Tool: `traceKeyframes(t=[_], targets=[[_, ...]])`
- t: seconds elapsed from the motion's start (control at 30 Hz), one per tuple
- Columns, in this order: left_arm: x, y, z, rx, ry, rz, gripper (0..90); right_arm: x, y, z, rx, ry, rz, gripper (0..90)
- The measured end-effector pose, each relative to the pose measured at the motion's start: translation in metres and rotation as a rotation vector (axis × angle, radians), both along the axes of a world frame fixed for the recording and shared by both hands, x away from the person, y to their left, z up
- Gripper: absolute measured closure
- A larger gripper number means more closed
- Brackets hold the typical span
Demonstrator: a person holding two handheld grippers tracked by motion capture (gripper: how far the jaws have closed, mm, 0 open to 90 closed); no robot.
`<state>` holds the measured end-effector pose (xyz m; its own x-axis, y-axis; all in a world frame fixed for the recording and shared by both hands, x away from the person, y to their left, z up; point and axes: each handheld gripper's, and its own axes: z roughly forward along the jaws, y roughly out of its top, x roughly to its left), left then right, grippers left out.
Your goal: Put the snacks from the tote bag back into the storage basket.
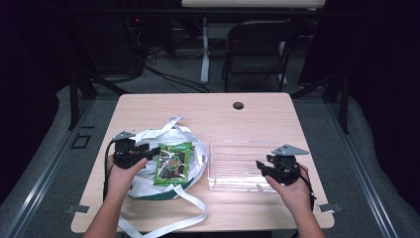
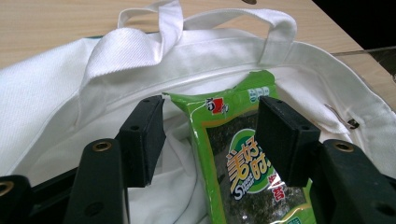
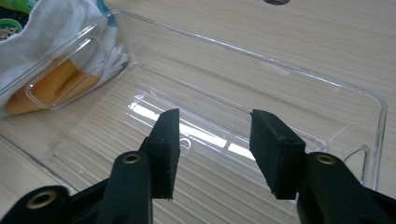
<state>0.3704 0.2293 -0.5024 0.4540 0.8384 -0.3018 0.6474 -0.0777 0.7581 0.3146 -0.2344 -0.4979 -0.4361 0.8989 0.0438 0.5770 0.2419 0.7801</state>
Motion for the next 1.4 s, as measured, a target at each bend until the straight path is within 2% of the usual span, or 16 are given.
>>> traceKeyframes(t=[0.03,0.23,0.33,0.4,0.53,0.77,0.9,1.03,1.17,1.23,1.4], targets=[[0.0,0.0,-0.001,0.002,0.005,0.012,43.0,0.0,-0.001,0.0,0.019,0.019,0.008,54.5],[0.002,0.002,-0.003,-0.042,0.03,0.035,46.5,-0.004,0.001,-0.001,0.007,0.011,0.012,54.4],[0.003,0.002,-0.003,-0.037,0.042,0.021,46.4,-0.004,0.0,0.0,0.012,0.016,0.013,54.5],[0.003,0.003,-0.004,-0.051,0.04,0.031,45.9,-0.004,0.0,0.0,0.025,0.012,0.013,54.5],[0.003,0.003,-0.002,-0.082,0.049,0.021,44.6,-0.006,0.001,-0.001,0.016,0.022,0.007,54.1],[0.005,0.002,-0.003,-0.07,0.073,0.007,44.3,-0.006,0.002,-0.001,0.013,0.018,0.006,53.2],[0.006,0.0,-0.004,-0.077,0.085,0.009,43.3,-0.007,0.002,-0.001,0.019,0.018,0.004,52.9],[0.008,-0.001,-0.007,-0.078,0.117,-0.012,40.3,-0.007,0.001,-0.001,0.023,0.023,0.0,52.7],[0.01,-0.003,-0.008,-0.072,0.132,-0.014,38.5,-0.008,0.0,-0.002,0.022,0.027,-0.001,52.5],[0.011,-0.003,-0.01,-0.072,0.154,-0.02,36.6,-0.008,0.0,-0.002,0.02,0.026,0.003,52.4],[0.013,-0.006,-0.014,-0.067,0.173,-0.028,36.5,-0.009,0.001,-0.003,0.018,0.034,0.001,52.4]])
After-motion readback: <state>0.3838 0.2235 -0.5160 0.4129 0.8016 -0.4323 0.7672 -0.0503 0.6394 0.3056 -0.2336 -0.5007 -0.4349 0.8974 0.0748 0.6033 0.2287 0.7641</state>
